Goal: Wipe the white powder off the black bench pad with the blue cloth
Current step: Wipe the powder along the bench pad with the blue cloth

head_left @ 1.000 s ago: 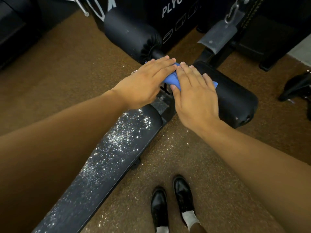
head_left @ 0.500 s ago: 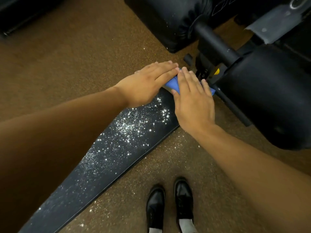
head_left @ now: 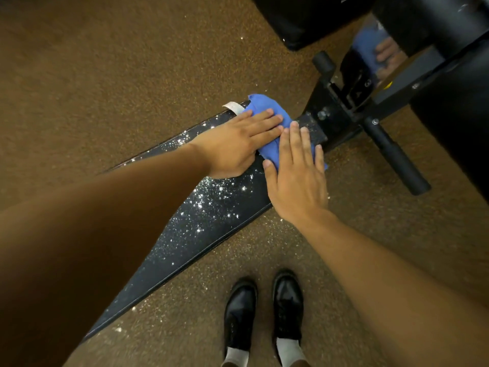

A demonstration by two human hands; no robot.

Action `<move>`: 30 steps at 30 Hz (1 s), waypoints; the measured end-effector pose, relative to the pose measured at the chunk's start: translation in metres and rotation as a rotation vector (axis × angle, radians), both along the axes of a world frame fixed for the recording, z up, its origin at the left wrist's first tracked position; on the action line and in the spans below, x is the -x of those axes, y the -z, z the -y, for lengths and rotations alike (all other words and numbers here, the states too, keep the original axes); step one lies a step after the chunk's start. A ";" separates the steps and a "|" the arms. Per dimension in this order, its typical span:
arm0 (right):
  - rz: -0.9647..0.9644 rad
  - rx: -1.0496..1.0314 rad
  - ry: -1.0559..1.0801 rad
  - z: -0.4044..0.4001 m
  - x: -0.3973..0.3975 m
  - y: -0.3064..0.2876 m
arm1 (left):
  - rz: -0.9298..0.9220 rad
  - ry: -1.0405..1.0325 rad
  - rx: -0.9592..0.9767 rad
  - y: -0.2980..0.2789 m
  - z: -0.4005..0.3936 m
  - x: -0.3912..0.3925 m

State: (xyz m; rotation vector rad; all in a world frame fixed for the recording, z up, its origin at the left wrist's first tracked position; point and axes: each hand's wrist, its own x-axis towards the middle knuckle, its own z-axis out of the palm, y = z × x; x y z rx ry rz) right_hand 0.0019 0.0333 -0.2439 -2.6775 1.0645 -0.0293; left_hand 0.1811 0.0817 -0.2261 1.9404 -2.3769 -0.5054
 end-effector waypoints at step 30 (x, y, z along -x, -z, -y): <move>0.016 -0.057 -0.526 0.073 -0.018 -0.019 | 0.044 -1.305 0.063 0.014 -0.074 0.086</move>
